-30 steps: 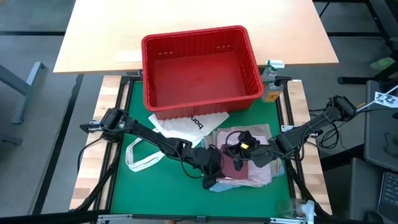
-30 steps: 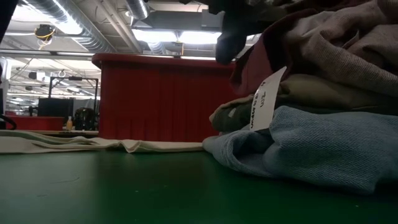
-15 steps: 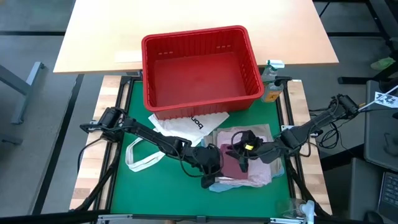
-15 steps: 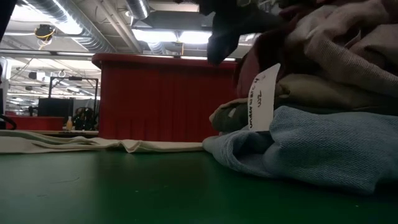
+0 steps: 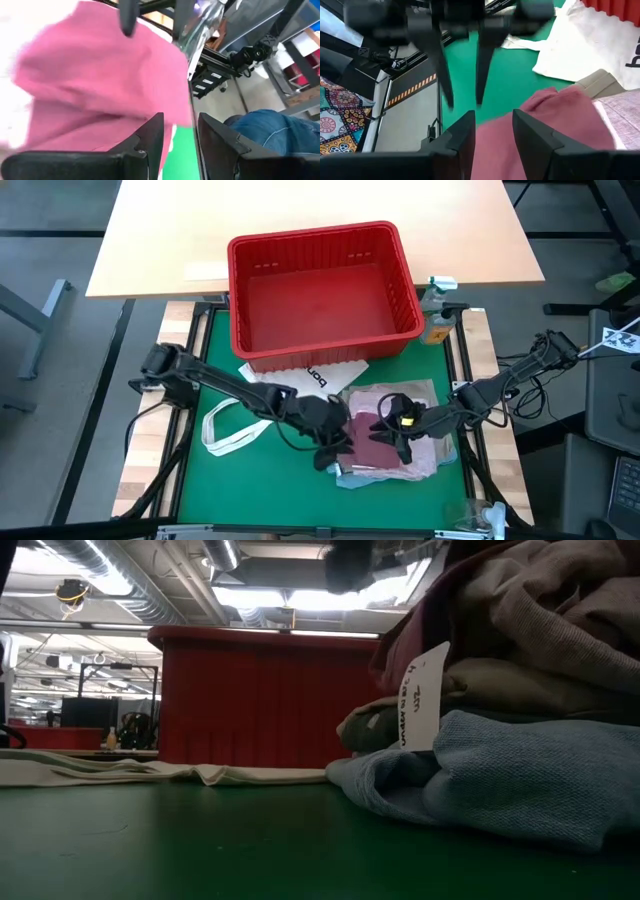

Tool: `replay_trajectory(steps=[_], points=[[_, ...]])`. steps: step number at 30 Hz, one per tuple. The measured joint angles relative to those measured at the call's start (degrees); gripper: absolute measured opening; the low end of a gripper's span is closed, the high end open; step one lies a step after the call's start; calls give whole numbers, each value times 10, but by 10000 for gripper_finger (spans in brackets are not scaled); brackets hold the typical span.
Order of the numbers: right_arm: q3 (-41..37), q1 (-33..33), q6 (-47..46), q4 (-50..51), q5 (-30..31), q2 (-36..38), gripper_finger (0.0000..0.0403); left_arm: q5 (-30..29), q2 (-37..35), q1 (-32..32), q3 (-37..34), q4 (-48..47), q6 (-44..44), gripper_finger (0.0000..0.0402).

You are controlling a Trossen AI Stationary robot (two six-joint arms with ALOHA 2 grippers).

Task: Fold laundry
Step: Fold the red underwear

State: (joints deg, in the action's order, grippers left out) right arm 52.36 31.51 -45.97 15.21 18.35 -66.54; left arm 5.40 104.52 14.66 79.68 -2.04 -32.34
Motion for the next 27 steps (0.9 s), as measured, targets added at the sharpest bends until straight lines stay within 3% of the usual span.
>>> replay_trajectory(steps=[4,7,13,17,22,27], points=[[0,0,0,0,-7,0,131,-6,-52,-13,0,-103,1,116],[0,0,0,0,-15,0,131,-54,-80,-16,0,-187,7,116],[0,0,1,-1,-28,0,131,-105,-88,-11,-5,-302,11,116],[0,0,1,0,-30,0,131,-107,-84,7,-51,-262,10,116],[0,0,1,0,-30,0,131,-111,-84,39,-126,-148,-16,116],[0,0,1,0,-25,0,131,-177,-77,66,-177,-75,-18,116]])
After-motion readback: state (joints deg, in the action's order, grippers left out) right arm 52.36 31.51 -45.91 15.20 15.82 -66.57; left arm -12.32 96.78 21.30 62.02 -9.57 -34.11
